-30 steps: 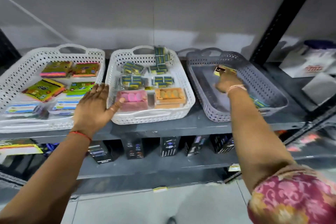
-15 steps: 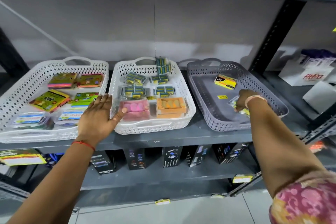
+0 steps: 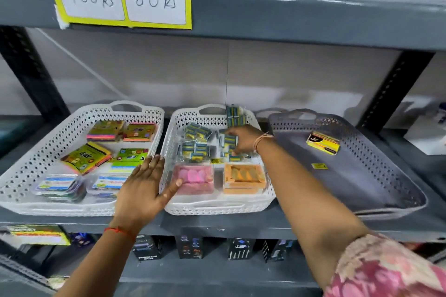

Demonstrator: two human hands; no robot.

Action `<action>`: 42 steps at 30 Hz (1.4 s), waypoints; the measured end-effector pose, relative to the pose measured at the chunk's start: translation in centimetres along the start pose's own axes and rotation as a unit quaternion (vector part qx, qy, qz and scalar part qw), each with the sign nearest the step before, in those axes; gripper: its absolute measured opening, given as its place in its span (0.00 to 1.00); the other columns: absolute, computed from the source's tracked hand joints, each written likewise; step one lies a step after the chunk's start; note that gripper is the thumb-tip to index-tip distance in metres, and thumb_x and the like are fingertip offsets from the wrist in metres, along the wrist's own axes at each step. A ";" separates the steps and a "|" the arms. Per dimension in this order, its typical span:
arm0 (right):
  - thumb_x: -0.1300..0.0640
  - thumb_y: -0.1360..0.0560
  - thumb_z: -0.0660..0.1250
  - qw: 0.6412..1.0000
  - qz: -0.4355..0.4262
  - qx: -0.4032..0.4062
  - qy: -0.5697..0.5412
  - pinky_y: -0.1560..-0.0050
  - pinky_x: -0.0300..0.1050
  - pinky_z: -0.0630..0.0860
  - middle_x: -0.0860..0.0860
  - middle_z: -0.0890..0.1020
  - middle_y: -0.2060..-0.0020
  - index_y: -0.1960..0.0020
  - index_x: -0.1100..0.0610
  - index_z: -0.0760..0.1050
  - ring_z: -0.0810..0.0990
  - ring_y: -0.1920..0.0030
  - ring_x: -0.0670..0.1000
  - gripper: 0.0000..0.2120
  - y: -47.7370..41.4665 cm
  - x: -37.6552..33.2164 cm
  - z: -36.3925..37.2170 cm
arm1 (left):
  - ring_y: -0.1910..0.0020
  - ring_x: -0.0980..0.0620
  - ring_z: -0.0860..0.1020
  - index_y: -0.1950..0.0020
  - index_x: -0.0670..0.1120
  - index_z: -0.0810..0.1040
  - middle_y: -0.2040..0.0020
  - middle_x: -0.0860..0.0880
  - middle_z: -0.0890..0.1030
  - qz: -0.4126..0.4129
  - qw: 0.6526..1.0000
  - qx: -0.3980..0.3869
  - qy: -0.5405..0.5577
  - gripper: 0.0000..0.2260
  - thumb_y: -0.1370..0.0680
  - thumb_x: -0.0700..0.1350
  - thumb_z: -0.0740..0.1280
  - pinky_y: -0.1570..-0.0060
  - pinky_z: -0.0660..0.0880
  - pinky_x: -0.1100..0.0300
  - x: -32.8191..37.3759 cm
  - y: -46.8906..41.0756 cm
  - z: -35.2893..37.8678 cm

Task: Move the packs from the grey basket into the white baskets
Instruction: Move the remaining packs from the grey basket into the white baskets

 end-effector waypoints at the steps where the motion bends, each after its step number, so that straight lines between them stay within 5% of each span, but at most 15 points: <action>1: 0.63 0.31 0.72 0.999 0.002 -0.013 0.029 0.33 0.48 0.71 0.57 0.71 0.30 0.28 0.55 0.64 0.73 0.34 0.57 0.34 -0.8 0.2 0.9 | 0.26 0.51 0.54 0.27 0.43 0.56 0.25 0.46 0.58 -0.001 1.000 0.001 -0.002 0.50 0.37 0.75 0.32 0.29 0.50 0.57 0.0 0.0 0.0; 8: 0.62 0.29 0.72 0.999 -0.001 -0.037 0.016 0.32 0.46 0.68 0.57 0.68 0.28 0.26 0.54 0.60 0.70 0.32 0.58 0.35 -1.7 1.7 2.6 | 0.26 0.49 0.56 0.28 0.43 0.58 0.26 0.45 0.61 -0.004 1.000 0.003 -0.006 0.50 0.36 0.75 0.33 0.29 0.53 0.55 0.0 0.0 0.1; 11: 0.63 0.27 0.68 0.984 -0.021 0.148 -0.101 0.29 0.45 0.63 0.56 0.66 0.27 0.28 0.57 0.64 0.66 0.28 0.57 0.29 -0.5 3.9 -0.5 | 0.27 0.48 0.58 0.29 0.42 0.61 0.27 0.44 0.63 -0.006 1.000 0.010 -0.006 0.50 0.36 0.75 0.33 0.29 0.56 0.54 0.0 -0.1 0.2; 14: 0.64 0.26 0.63 0.931 0.088 0.339 -0.103 0.29 0.48 0.66 0.60 0.72 0.32 0.34 0.61 0.71 0.70 0.32 0.60 0.21 1.3 10.1 -3.3 | 0.27 0.48 0.59 0.29 0.42 0.61 0.27 0.44 0.64 -0.005 1.000 0.010 -0.008 0.49 0.35 0.75 0.34 0.30 0.56 0.54 0.0 -0.1 0.1; 17: 0.53 0.24 0.65 0.936 0.284 0.207 0.009 0.27 0.53 0.64 0.61 0.64 0.27 0.27 0.63 0.60 0.65 0.28 0.61 0.30 3.0 16.9 -2.1 | 0.27 0.48 0.60 0.29 0.42 0.62 0.28 0.44 0.64 -0.002 1.000 0.015 -0.006 0.49 0.35 0.75 0.35 0.30 0.56 0.54 0.0 -0.1 0.0; 20: 0.43 0.27 0.66 0.931 0.353 0.089 0.025 0.27 0.51 0.63 0.60 0.61 0.26 0.25 0.63 0.55 0.63 0.28 0.60 0.40 4.4 20.2 -0.6 | 0.27 0.48 0.58 0.29 0.42 0.61 0.27 0.44 0.63 -0.002 1.000 0.012 -0.007 0.50 0.35 0.75 0.34 0.30 0.54 0.56 0.2 0.0 -0.1; 23: 0.36 0.27 0.61 0.931 0.364 0.019 0.033 0.31 0.51 0.66 0.61 0.66 0.30 0.27 0.64 0.57 0.67 0.31 0.60 0.41 4.9 21.2 0.6 | 0.27 0.49 0.58 0.29 0.42 0.60 0.27 0.44 0.62 -0.001 1.000 0.009 -0.005 0.50 0.35 0.75 0.34 0.29 0.54 0.55 0.2 0.0 -0.1; 26: 0.40 0.24 0.59 0.940 0.339 -0.007 0.049 0.38 0.47 0.70 0.60 0.74 0.35 0.33 0.65 0.68 0.74 0.41 0.57 0.31 5.6 19.9 0.2 | 0.26 0.49 0.57 0.28 0.42 0.59 0.27 0.44 0.62 -0.002 1.000 0.003 -0.012 0.50 0.36 0.75 0.34 0.29 0.55 0.54 0.0 -0.1 0.1; 31: 0.50 0.28 0.70 0.970 0.228 -0.041 0.073 0.43 0.45 0.75 0.58 0.81 0.47 0.55 0.59 0.79 0.78 0.53 0.56 0.12 5.5 16.7 -1.3 | 0.26 0.48 0.58 0.28 0.41 0.60 0.27 0.43 0.62 0.001 1.000 -0.001 -0.010 0.50 0.35 0.75 0.34 0.29 0.56 0.53 -0.1 -0.1 0.2; 34: 0.53 0.35 0.77 0.979 0.202 -0.003 0.026 0.47 0.42 0.74 0.55 0.81 0.43 0.43 0.57 0.79 0.79 0.47 0.55 0.22 5.9 16.2 -1.2 | 0.26 0.47 0.58 0.28 0.41 0.60 0.27 0.43 0.62 0.002 1.000 -0.001 -0.008 0.50 0.35 0.75 0.34 0.29 0.57 0.52 -0.2 -0.1 0.2; 37: 0.49 0.37 0.78 0.976 0.216 -0.003 0.014 0.40 0.46 0.74 0.53 0.76 0.36 0.33 0.52 0.69 0.76 0.40 0.56 0.35 7.3 16.5 -0.6 | 0.26 0.48 0.56 0.28 0.42 0.59 0.26 0.44 0.61 -0.005 1.000 -0.001 -0.001 0.51 0.37 0.76 0.32 0.28 0.55 0.52 -0.1 0.0 0.1; 42: 0.51 0.33 0.74 0.974 0.225 -0.014 -0.016 0.42 0.46 0.73 0.56 0.74 0.35 0.32 0.55 0.66 0.75 0.41 0.56 0.33 8.0 16.1 0.3 | 0.25 0.49 0.55 0.27 0.43 0.57 0.25 0.45 0.60 -0.011 1.000 -0.004 0.000 0.54 0.40 0.76 0.30 0.27 0.53 0.54 0.2 0.0 -0.1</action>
Point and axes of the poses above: each hand's wrist, its own y-axis away from the middle knuckle, its own z-axis out of the palm, x = y × z, the point moved 4 cm from there along -y, towards the middle knuckle
